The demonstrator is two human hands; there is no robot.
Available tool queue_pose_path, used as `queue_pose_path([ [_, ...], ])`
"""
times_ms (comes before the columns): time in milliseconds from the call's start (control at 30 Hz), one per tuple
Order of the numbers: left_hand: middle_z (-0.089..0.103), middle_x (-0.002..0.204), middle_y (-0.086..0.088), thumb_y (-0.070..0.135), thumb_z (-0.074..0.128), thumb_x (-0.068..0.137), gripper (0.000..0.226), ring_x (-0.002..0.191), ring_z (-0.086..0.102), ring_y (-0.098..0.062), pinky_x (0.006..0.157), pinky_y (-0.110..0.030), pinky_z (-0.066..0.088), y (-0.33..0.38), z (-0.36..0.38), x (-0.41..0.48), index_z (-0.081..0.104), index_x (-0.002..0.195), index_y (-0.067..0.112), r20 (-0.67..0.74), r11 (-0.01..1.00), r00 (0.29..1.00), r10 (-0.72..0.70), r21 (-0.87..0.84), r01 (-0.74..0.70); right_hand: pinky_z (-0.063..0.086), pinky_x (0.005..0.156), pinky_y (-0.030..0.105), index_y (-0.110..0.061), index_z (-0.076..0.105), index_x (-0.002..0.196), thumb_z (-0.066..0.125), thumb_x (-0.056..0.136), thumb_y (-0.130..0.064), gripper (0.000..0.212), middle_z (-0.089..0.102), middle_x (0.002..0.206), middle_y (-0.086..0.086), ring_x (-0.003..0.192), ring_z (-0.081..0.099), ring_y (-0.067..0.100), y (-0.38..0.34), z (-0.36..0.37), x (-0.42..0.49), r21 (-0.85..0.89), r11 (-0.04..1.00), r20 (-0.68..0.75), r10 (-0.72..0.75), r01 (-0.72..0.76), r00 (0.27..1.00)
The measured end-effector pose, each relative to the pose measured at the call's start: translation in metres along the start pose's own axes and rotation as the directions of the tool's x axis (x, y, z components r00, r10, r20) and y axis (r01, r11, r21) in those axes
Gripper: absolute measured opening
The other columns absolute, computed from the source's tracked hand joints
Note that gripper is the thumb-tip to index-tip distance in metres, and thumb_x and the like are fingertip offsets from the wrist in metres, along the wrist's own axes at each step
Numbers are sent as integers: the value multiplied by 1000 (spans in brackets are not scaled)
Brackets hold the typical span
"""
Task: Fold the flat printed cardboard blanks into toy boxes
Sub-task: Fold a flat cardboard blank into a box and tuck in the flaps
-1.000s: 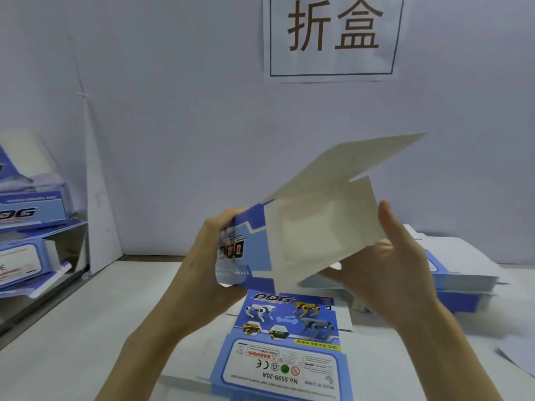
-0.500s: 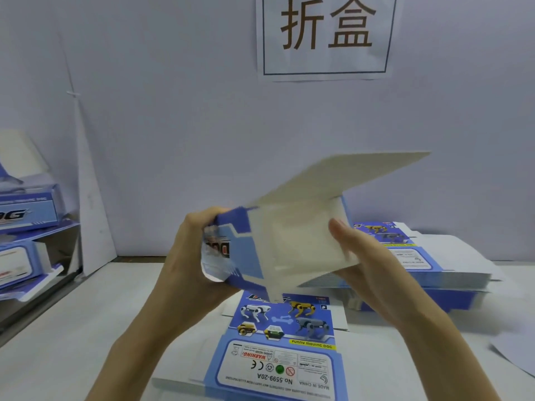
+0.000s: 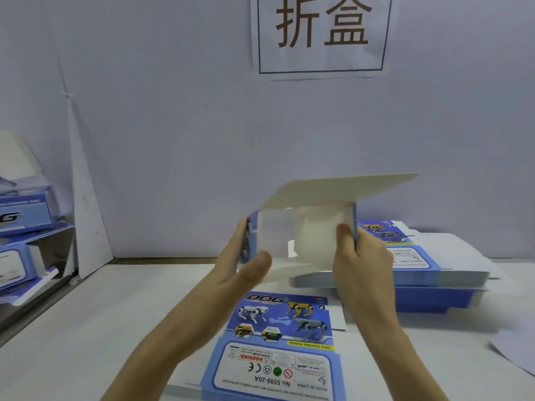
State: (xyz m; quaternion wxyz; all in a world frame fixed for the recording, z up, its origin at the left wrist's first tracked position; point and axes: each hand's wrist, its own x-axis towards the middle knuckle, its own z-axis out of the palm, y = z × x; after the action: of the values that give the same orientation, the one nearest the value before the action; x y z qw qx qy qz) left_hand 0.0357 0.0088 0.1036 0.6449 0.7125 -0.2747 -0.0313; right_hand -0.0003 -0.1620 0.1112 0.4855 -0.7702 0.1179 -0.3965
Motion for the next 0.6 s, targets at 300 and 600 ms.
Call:
queue_pose_path([
  [300, 61, 117, 33, 84, 70, 29, 112, 102, 60, 11, 85, -18, 50, 18, -10, -25, 39, 131, 51, -36, 999, 999, -34, -39, 32, 30, 46, 20, -24, 36, 55, 45, 101, -22, 46, 45, 45, -12, 49, 41, 9, 10, 4, 0, -37, 959, 141, -275, 283, 951],
  [600, 40, 50, 6, 21, 46, 99, 41, 44, 44, -9, 42, -16, 31, 6, -1, -19, 34, 60, 20, -552, 850, 819, 159, 498, 171, 33, 50, 8, -28, 50, 71, 42, 96, -32, 26, 51, 52, -24, 53, 50, 0, -6, 8, -18, -26, 888, 132, -452, 459, 882],
])
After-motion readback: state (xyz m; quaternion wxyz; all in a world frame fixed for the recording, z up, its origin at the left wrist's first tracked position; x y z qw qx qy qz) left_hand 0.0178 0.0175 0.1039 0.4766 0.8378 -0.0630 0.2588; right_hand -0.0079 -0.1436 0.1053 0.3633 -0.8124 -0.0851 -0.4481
